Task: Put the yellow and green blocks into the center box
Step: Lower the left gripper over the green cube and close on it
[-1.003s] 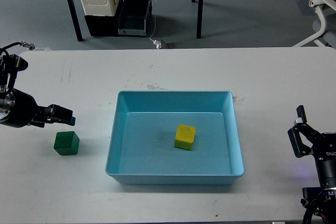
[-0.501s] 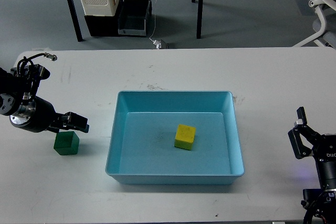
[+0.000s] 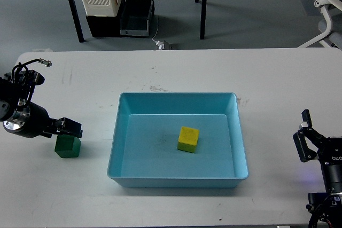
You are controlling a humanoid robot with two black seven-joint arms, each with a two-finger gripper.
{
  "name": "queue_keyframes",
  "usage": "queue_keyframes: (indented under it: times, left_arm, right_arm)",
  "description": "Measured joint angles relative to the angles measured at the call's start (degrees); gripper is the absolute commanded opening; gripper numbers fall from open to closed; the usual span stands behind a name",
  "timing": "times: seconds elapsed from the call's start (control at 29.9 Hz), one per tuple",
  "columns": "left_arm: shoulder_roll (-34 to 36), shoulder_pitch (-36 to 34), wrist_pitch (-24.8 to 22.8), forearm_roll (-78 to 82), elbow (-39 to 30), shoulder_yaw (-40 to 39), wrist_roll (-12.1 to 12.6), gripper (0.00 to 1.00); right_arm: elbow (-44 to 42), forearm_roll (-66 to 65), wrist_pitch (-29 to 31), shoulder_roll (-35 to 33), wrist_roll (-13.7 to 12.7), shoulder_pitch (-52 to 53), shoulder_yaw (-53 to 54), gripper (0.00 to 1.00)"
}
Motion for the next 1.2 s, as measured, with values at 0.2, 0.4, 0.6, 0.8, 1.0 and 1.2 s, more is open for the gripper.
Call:
queue_keyframes:
  times: [0.2,0.4,0.6,0.8,1.0,1.2]
  left_arm:
    - [0.2,0.8,0.0,0.0,0.0,-0.1,0.0,1.0]
    - [0.9,1.6,0.0,0.0,-0.3,-0.1,0.0,1.0]
    - [0.8,3.1,0.0,0.0,-0.1,-0.3,0.0,1.0]
    - [0.3,5.7,0.0,0.3,0.6,-3.3,0.0,1.0]
    - [-0.1,7.9,0.0,0.7,1.9,-4.3,-0.1,0.99]
    - [-0.1,8.1,0.0,1.5,2.0,-4.4,-0.8,0.8]
  right_arm:
    - [0.0,0.0,0.0,0.0,0.0,-0.1,0.0,1.0]
    - [-0.3,0.0,0.0,0.0,0.0,-0.1,0.0,1.0]
    - [-0.4,0.0,0.0,0.0,0.0,-0.1,0.0,1.0]
    - [-0.4,0.0,0.0,0.0,0.0,-0.2,0.0,1.0]
    - [-0.4,0.0,0.0,0.0,0.0,-0.2,0.0,1.0]
    - [-0.4,0.0,0.0,0.0,0.0,-0.2,0.0,1.0]
